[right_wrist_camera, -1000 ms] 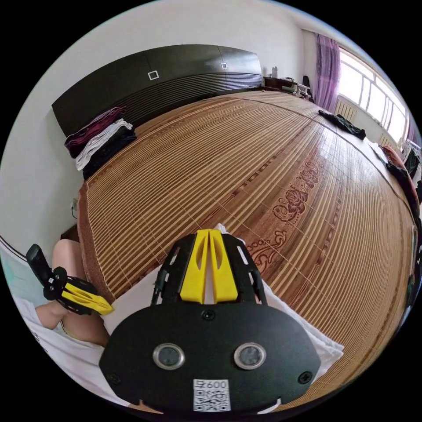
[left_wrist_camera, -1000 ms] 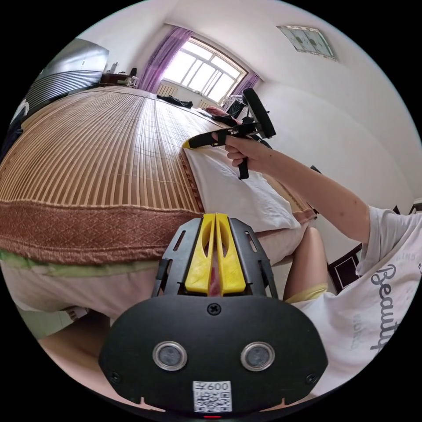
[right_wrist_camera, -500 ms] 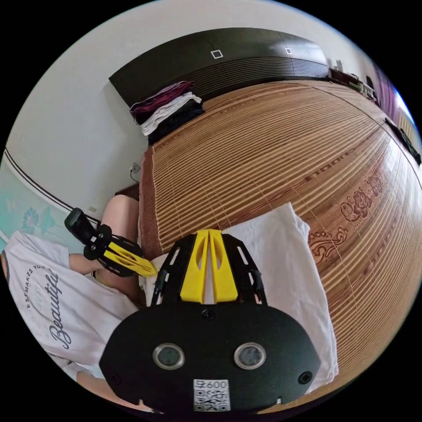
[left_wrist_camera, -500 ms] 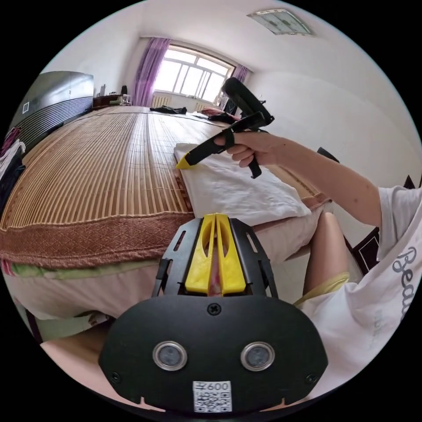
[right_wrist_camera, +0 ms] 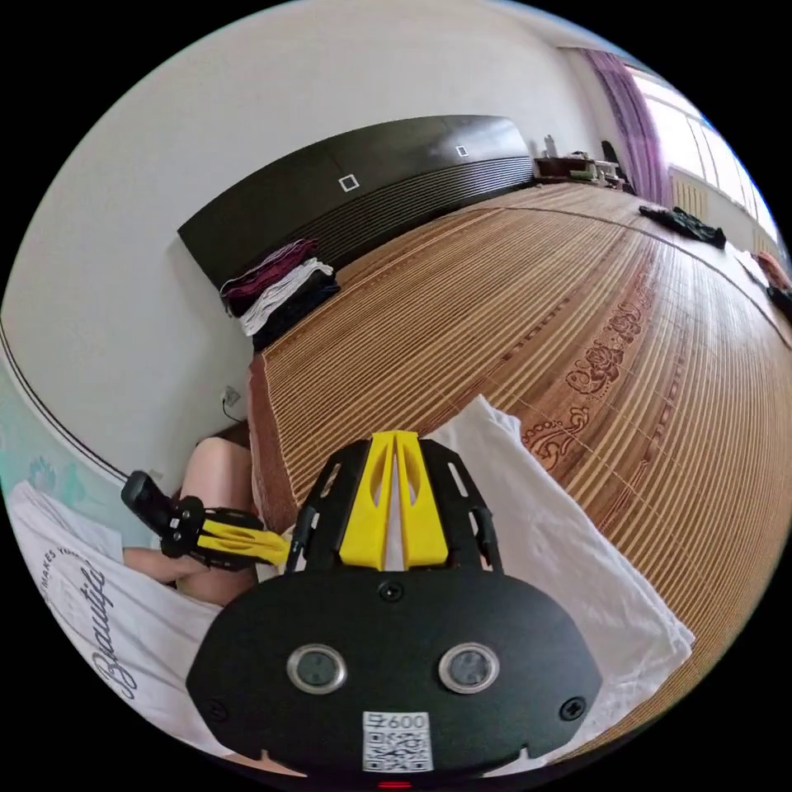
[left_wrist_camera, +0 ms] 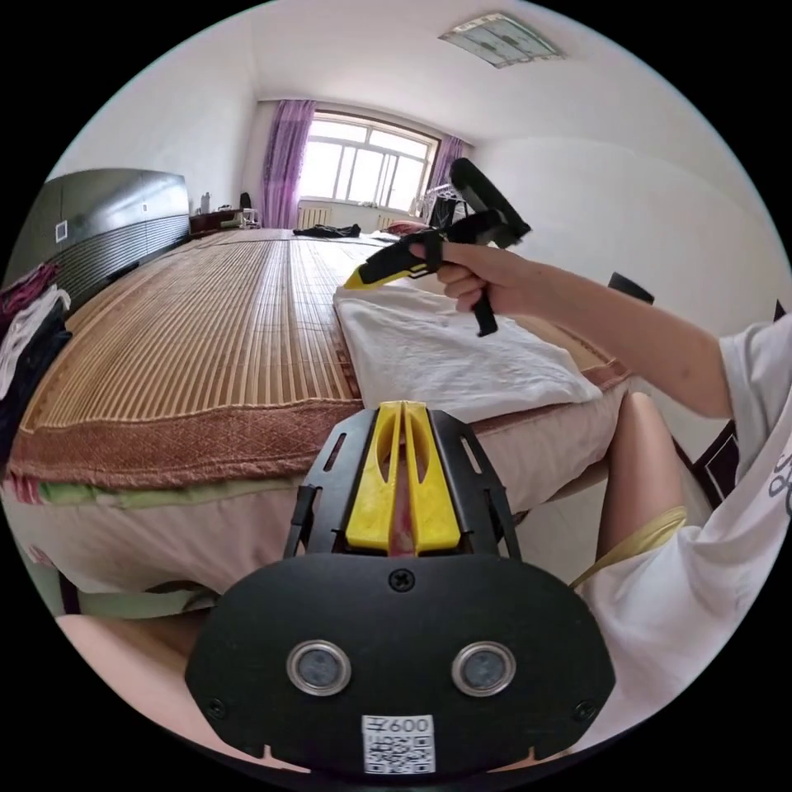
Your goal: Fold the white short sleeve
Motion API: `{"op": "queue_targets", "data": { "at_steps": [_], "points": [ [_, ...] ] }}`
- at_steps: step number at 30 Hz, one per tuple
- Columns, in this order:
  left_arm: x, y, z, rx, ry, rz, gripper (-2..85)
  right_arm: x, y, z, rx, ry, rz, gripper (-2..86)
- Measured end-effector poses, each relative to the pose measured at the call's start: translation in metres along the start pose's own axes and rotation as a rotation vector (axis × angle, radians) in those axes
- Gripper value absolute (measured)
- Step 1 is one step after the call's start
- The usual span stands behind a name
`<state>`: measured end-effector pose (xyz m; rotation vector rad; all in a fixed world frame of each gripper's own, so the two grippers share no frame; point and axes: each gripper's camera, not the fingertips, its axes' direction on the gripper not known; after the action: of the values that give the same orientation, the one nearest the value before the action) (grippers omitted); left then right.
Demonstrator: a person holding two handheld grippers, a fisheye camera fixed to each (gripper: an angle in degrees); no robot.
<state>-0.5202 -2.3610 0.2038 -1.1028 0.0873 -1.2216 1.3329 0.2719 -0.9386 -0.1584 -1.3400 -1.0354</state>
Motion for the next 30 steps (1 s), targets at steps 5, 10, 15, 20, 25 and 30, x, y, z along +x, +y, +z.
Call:
{"op": "queue_targets", "data": {
  "at_steps": [5,10,15,20,25,30],
  "points": [
    [-0.012,0.012,-0.017,-0.012,0.06,-0.068,0.5,-0.105,0.096,-0.005,-0.143,-0.007,-0.156,-0.8],
    [-0.01,0.028,-0.041,-0.044,-0.043,-0.084,0.9,-0.161,0.187,-0.007,-0.053,0.237,-0.171,-0.8],
    [0.043,0.026,-0.053,-0.038,-0.293,0.242,3.9,-0.221,0.242,-0.009,0.179,0.44,-0.26,-0.9],
    [0.04,0.0,-0.046,-0.04,-0.172,0.232,9.9,-0.23,0.246,0.009,0.138,0.372,-0.18,-0.9],
    [0.003,-0.022,-0.045,-0.055,0.048,0.183,10.4,-0.233,0.259,0.001,0.164,0.384,-0.156,-0.8],
    [-0.027,-0.054,-0.041,-0.115,0.167,0.188,11.9,-0.226,0.27,-0.034,0.131,0.473,-0.114,-0.8]
  ]
}}
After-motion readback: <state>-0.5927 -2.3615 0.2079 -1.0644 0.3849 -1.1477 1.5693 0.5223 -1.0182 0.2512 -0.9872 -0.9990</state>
